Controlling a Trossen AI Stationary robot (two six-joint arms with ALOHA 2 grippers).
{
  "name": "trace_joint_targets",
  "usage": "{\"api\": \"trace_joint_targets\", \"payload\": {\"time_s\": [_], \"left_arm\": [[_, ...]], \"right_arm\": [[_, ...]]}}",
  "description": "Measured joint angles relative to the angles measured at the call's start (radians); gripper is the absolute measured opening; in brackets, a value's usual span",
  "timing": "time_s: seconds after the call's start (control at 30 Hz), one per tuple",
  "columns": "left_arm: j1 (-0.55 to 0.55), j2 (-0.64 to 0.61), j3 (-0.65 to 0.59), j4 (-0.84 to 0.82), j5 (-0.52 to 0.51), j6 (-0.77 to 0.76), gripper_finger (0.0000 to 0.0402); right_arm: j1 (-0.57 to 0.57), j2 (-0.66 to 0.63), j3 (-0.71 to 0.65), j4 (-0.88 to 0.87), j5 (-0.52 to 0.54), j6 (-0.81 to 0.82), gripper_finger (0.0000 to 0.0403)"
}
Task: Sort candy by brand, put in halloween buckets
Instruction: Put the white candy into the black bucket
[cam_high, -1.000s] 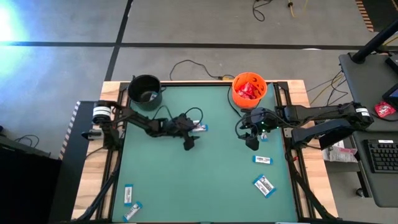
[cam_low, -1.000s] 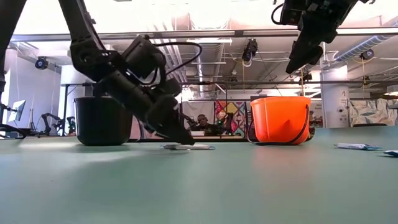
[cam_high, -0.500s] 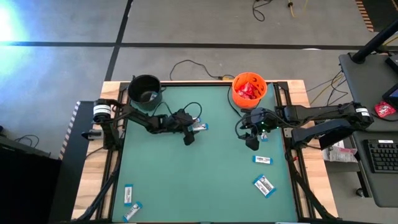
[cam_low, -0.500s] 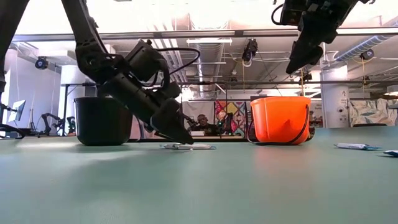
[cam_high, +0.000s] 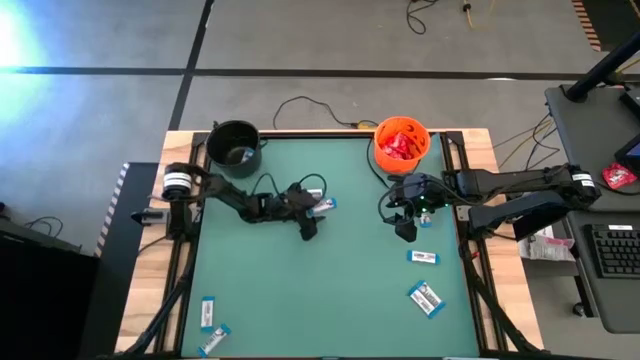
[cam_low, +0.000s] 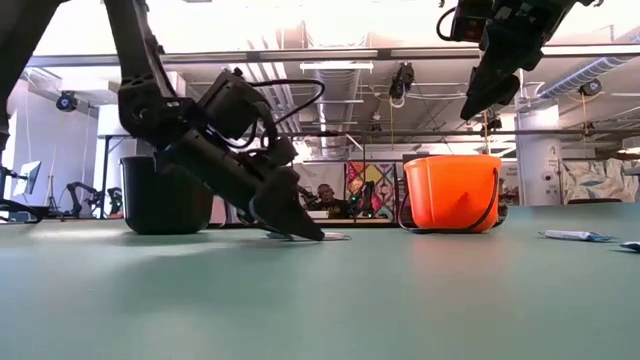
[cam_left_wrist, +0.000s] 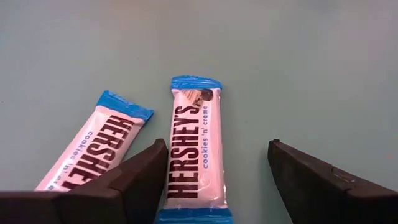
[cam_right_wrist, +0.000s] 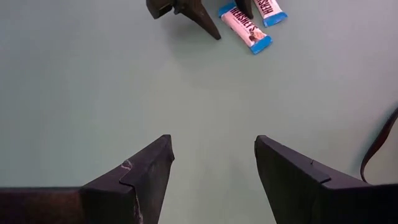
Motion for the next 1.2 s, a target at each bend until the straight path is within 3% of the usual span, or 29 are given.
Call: {"api": "trace_joint_targets", "payload": {"time_s": [0.4,0.9,1.2], "left_arm": [[-0.015,0.031,0.0,0.056,-0.072,-0.039,0.026],[-0.022,0.181,0.023,0.293,-0.166,-0.084,0.0259],[-0.023,0.221,0.023,0.343,-0.181,-0.062,0.0211]], "right_arm": [[0.0,0.0,0.0,0.0,0.0,-0.002,0.0219],[0.0,0.0,0.0,-0.001,0.0,-0.001,0.0219],[0.0,0.0,0.0,-0.002,0.0,-0.003,0.0219]]}}
